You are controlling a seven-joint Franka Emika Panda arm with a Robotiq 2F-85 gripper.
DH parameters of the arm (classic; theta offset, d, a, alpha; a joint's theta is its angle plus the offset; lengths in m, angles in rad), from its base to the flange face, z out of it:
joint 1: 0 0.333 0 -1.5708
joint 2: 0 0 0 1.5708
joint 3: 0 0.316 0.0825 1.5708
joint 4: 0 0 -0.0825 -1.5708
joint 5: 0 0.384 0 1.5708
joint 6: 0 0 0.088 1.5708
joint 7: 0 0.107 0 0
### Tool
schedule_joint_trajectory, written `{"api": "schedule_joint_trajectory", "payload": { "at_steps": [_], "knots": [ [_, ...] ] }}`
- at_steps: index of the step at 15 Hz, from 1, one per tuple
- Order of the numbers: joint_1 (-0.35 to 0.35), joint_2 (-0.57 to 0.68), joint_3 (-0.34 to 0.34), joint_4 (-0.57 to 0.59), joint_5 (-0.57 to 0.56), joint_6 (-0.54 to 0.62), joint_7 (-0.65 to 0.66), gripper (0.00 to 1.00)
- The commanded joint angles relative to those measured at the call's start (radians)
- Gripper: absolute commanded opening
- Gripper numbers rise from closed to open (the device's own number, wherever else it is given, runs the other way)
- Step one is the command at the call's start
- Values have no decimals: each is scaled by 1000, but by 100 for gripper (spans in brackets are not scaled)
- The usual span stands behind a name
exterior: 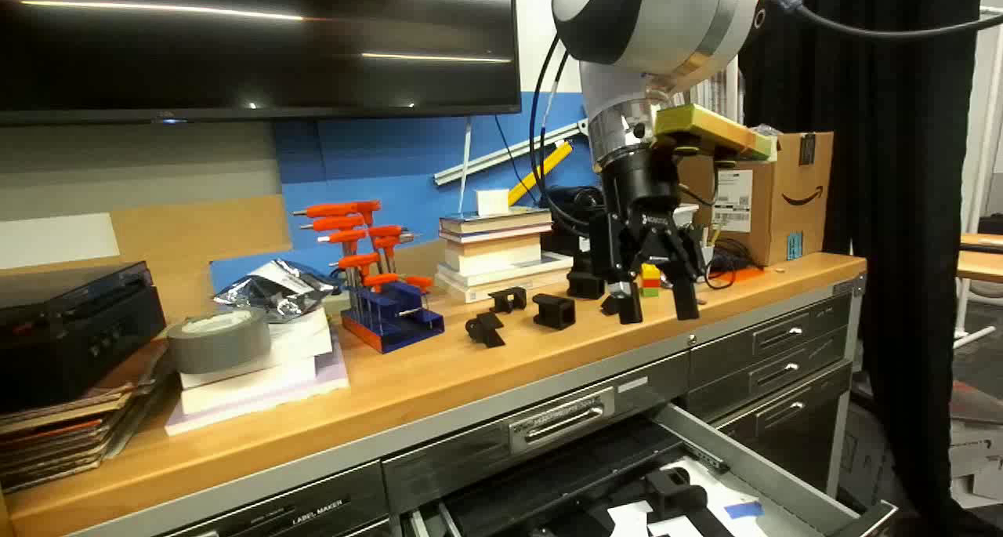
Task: Place the black objects inside the open drawer then close the drawer
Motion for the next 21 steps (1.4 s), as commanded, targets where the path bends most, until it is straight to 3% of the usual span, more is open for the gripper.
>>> {"api": "schedule_joint_trajectory", "payload": {
  "at_steps": [1,6,9,21],
  "knots": [
    [-20,1,20,4,2,-1,-2,100],
    [-20,-2,20,9,2,-1,-2,100],
    [-20,5,28,-1,-33,65,9,100],
    [-72,255,12,152,-206,616,-42,100]
  ]
}}
